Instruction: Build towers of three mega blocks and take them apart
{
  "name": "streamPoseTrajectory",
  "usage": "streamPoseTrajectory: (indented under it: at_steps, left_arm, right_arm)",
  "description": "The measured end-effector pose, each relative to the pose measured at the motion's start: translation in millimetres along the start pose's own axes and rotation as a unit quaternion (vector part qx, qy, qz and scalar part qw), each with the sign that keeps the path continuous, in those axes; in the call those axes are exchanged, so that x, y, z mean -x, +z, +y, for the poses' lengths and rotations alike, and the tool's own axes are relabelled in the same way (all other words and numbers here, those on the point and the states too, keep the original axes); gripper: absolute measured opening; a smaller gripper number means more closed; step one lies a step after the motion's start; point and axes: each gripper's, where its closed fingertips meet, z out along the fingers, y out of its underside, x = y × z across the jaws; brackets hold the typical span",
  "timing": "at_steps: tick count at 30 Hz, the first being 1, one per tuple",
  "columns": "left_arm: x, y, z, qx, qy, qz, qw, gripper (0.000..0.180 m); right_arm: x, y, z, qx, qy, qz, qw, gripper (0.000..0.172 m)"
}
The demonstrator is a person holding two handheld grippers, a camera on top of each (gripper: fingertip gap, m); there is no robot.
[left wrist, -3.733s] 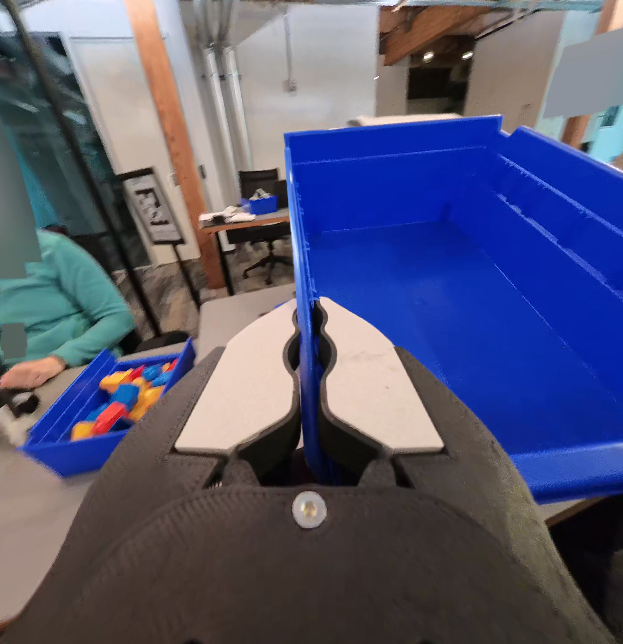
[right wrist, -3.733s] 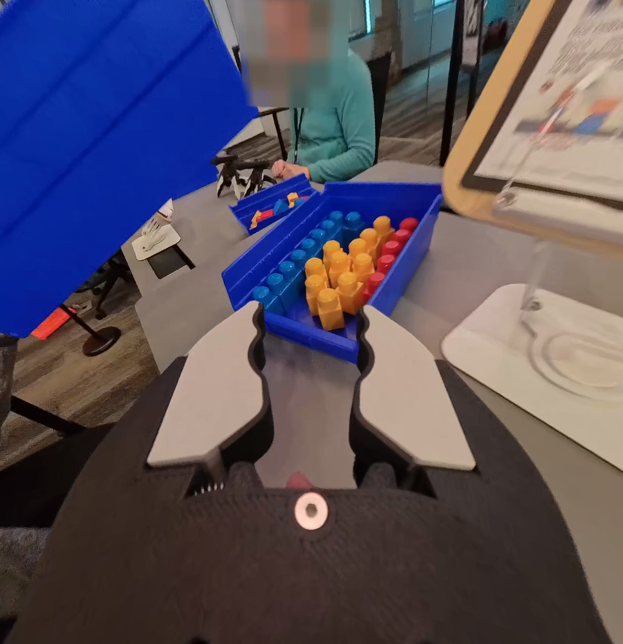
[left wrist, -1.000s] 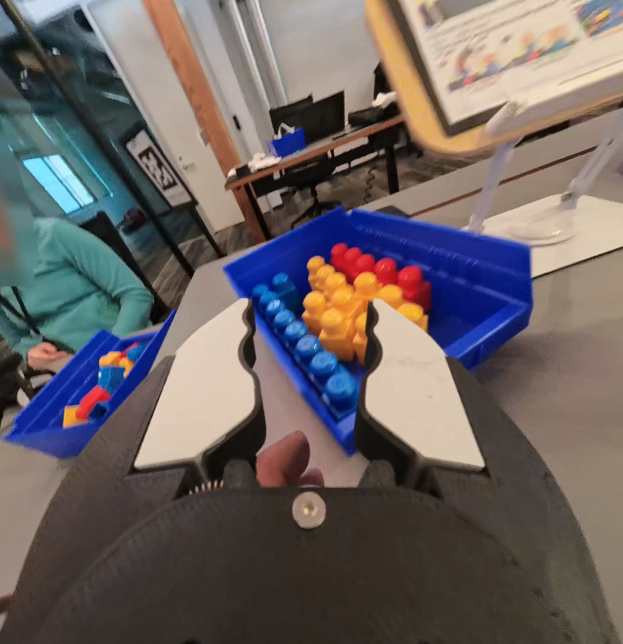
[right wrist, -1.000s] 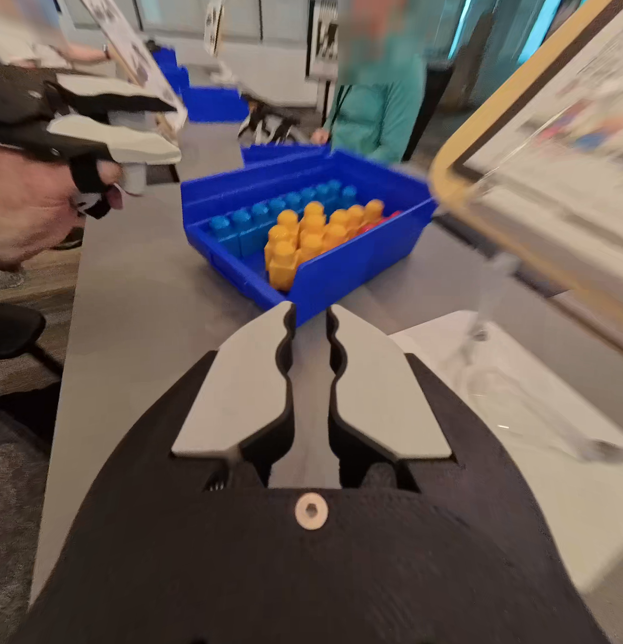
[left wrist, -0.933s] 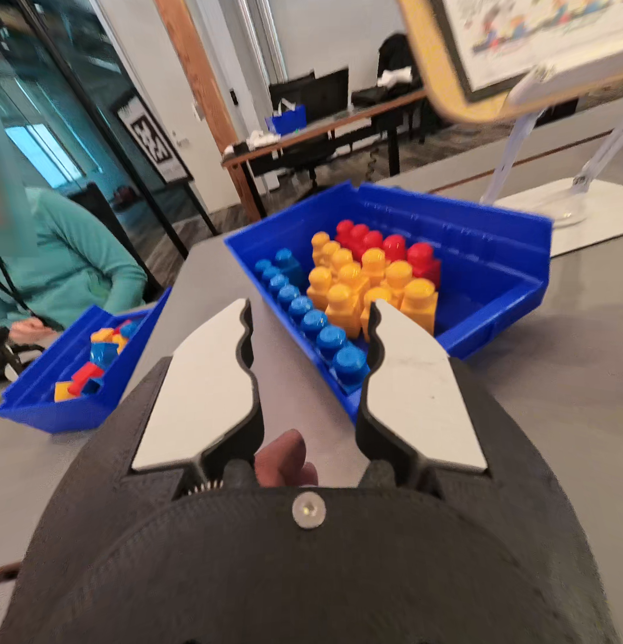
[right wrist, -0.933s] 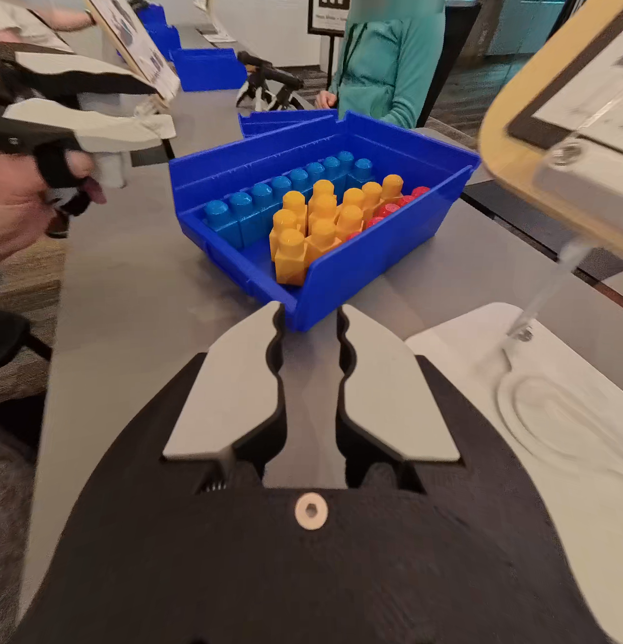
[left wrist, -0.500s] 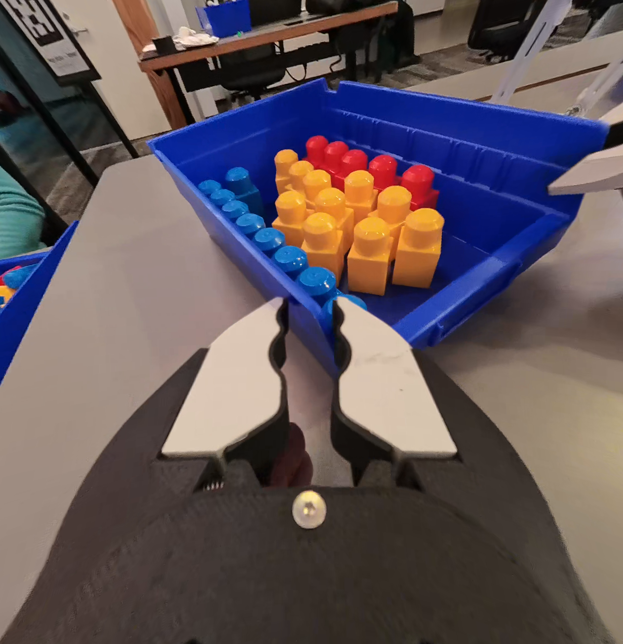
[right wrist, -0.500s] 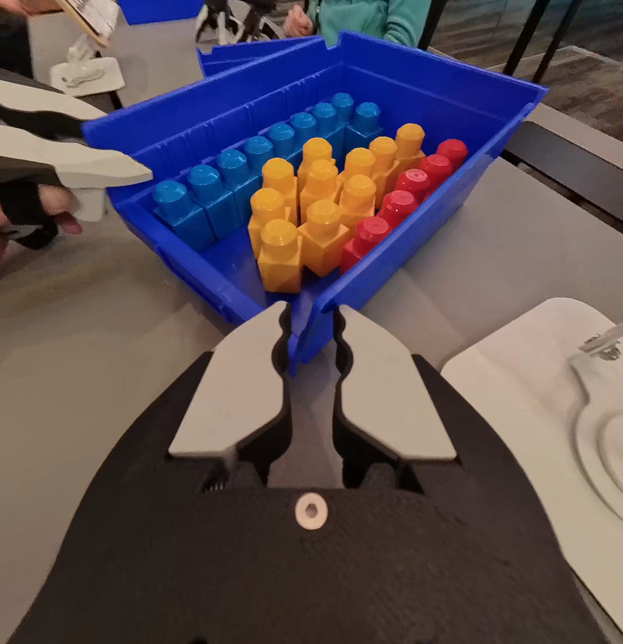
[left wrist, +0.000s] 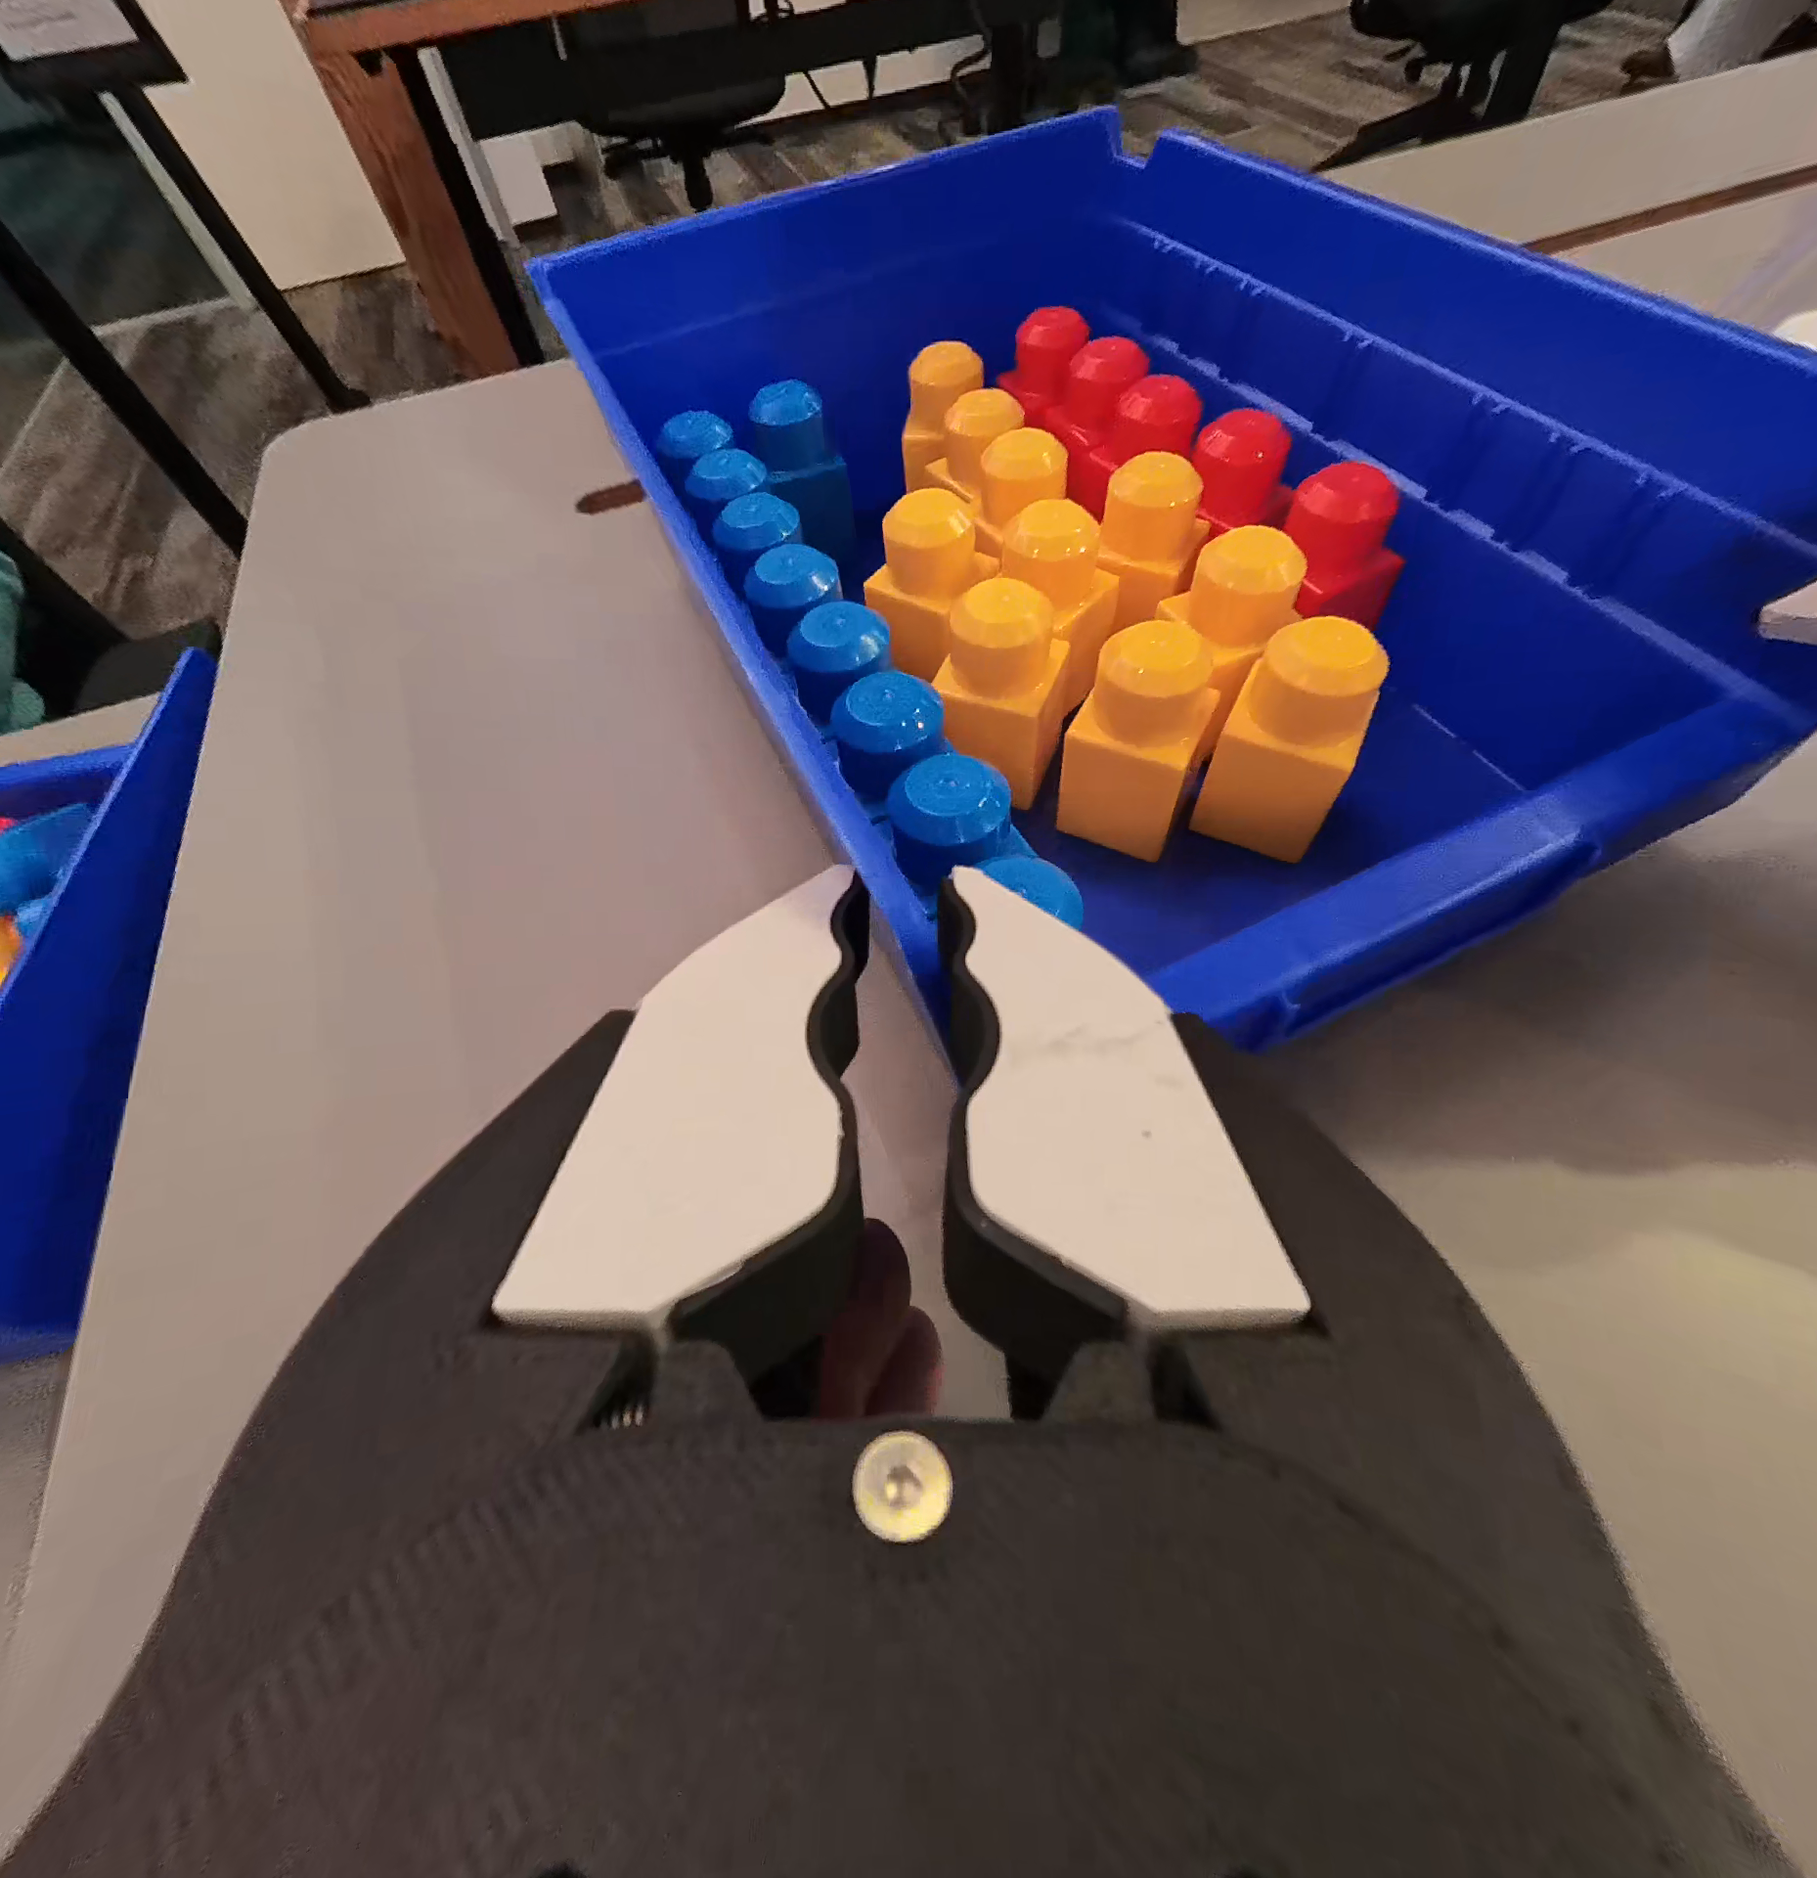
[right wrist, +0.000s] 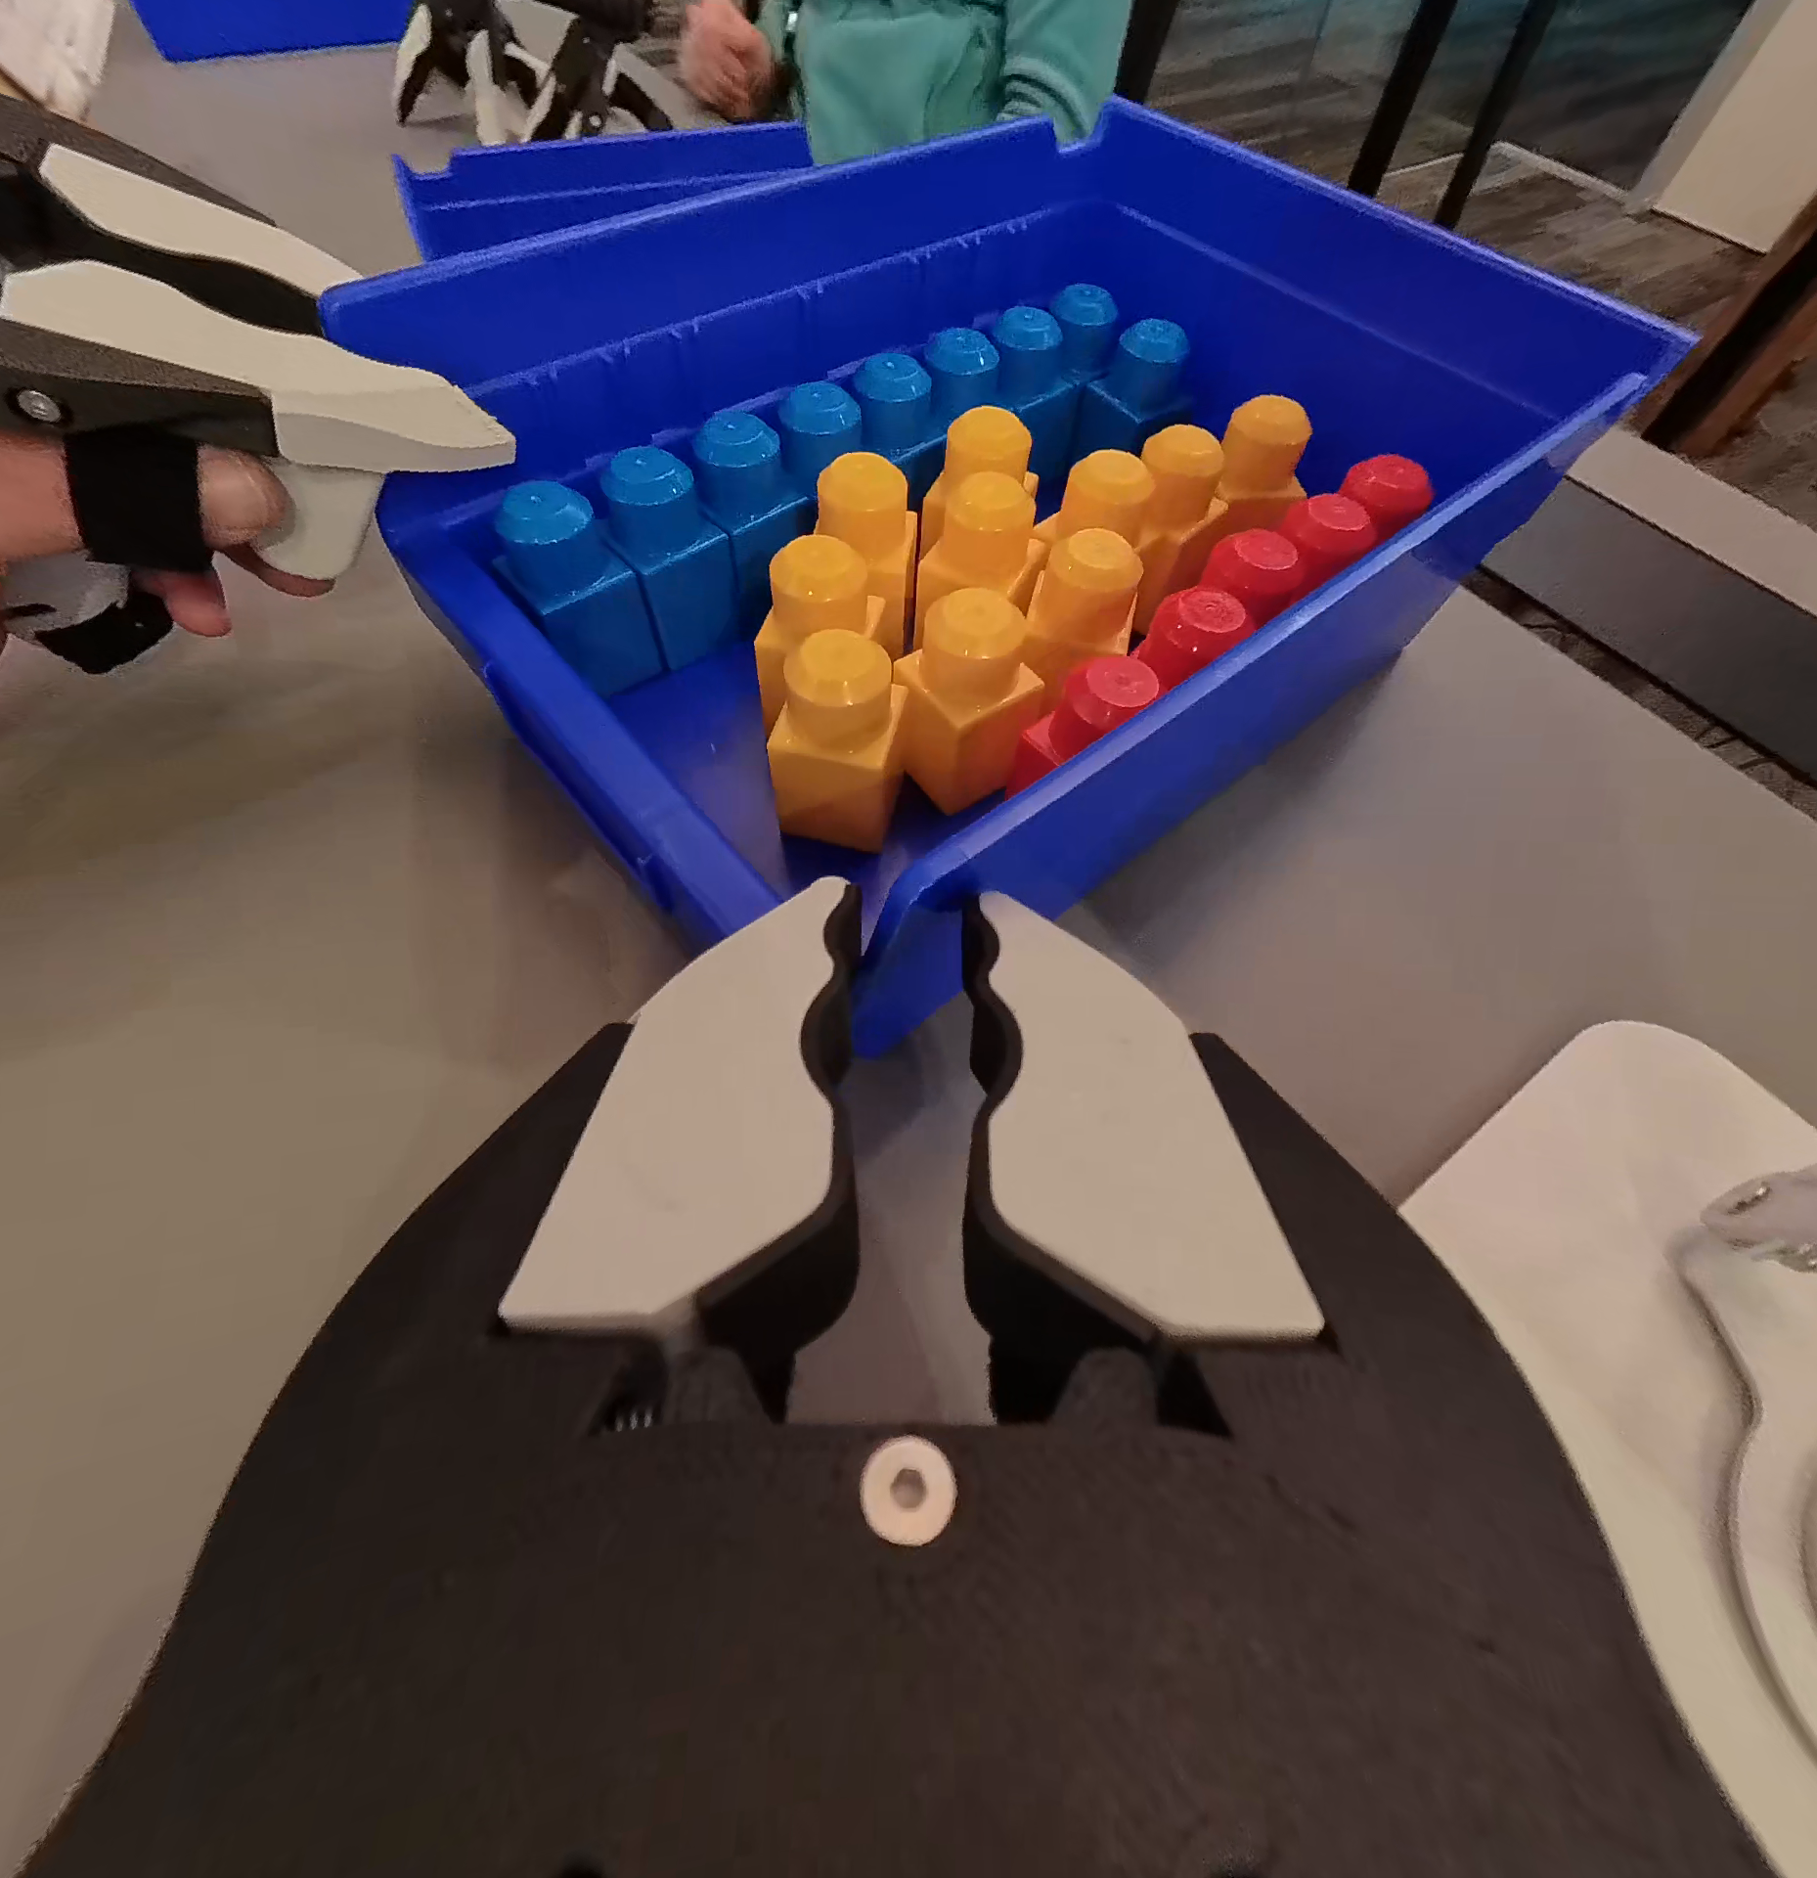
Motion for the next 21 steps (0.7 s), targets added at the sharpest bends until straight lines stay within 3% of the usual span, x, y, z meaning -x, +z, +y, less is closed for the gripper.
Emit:
streamPoseTrajectory:
  at_steps: [7, 8, 11, 14, 17, 21]
  left_arm:
    - [27, 30, -11, -0.004, -0.023, 0.025, 0.999, 0.010]
    - [29, 28, -12, -0.012, -0.036, 0.028, 0.999, 0.014]
    - [45, 11, -18, -0.045, -0.079, 0.009, 0.996, 0.049]
    - [45, -19, -31, -0.083, -0.063, -0.002, 0.995, 0.048]
    - [5, -44, -44, -0.104, -0.012, 0.024, 0.994, 0.038]
    - [-86, -55, -58, -0.113, 0.029, 0.094, 0.989, 0.029]
  right_arm:
    - [-11, 23, -12, -0.011, 0.014, 0.011, 1.000, 0.021]
    - [-11, 22, -13, -0.015, 0.011, 0.010, 1.000, 0.021]
    - [-15, 7, -19, -0.040, 0.009, 0.018, 0.999, 0.034]
    - [-12, -18, -15, -0.046, -0.008, 0.003, 0.999, 0.034]
    - [-4, -44, 9, -0.016, -0.026, -0.029, 0.999, 0.033]
    - [-7, -86, 50, 0.032, -0.027, -0.062, 0.997, 0.036]
